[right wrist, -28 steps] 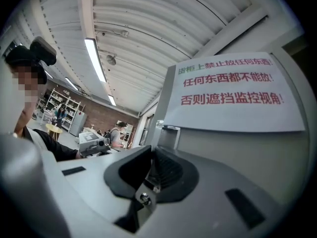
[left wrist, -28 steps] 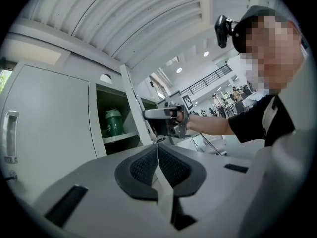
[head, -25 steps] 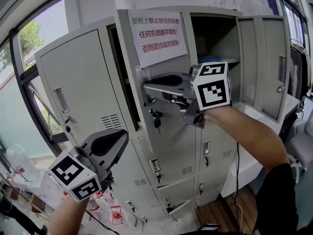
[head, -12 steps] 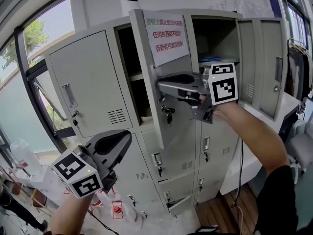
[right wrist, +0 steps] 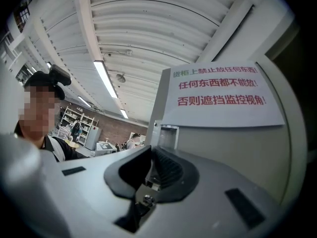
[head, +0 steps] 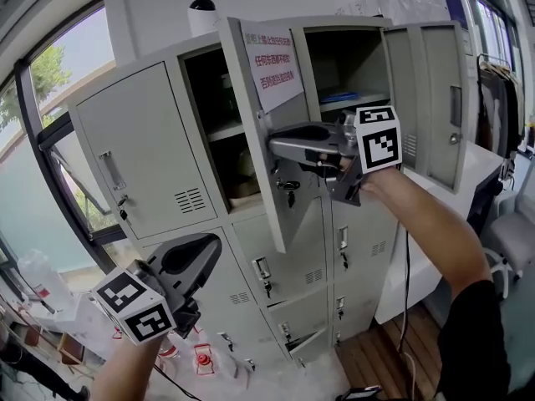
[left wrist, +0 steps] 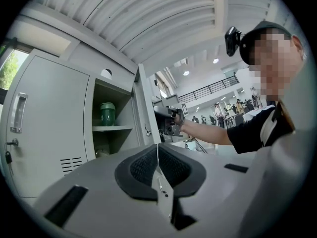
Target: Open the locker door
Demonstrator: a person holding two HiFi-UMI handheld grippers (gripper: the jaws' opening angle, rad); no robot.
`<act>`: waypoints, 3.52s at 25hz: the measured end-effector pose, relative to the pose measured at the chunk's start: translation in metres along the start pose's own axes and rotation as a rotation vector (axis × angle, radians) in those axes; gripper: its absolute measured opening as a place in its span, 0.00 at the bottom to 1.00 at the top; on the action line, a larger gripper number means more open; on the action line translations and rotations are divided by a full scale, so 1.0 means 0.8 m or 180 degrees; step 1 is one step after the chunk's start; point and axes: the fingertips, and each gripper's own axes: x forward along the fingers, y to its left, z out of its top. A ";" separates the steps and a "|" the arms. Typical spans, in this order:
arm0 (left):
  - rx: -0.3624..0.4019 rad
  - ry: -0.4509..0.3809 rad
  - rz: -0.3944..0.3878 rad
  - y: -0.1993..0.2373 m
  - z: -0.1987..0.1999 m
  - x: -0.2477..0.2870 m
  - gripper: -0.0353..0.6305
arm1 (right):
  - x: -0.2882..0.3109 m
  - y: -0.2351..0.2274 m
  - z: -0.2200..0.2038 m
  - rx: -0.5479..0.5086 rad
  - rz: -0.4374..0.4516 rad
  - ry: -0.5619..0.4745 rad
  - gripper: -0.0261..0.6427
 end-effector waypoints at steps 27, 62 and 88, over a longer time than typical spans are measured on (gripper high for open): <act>0.0302 -0.0006 0.0029 -0.094 0.044 0.120 0.08 | -0.128 0.023 0.027 0.0040 0.1046 -0.0035 0.09; 0.0261 0.0086 0.0031 -0.144 0.036 0.186 0.08 | -0.253 -0.008 0.037 0.0390 0.1667 -0.0461 0.09; 0.0140 0.0044 0.0059 -0.166 0.027 0.157 0.08 | -0.255 -0.022 0.044 0.0025 0.0879 -0.0501 0.06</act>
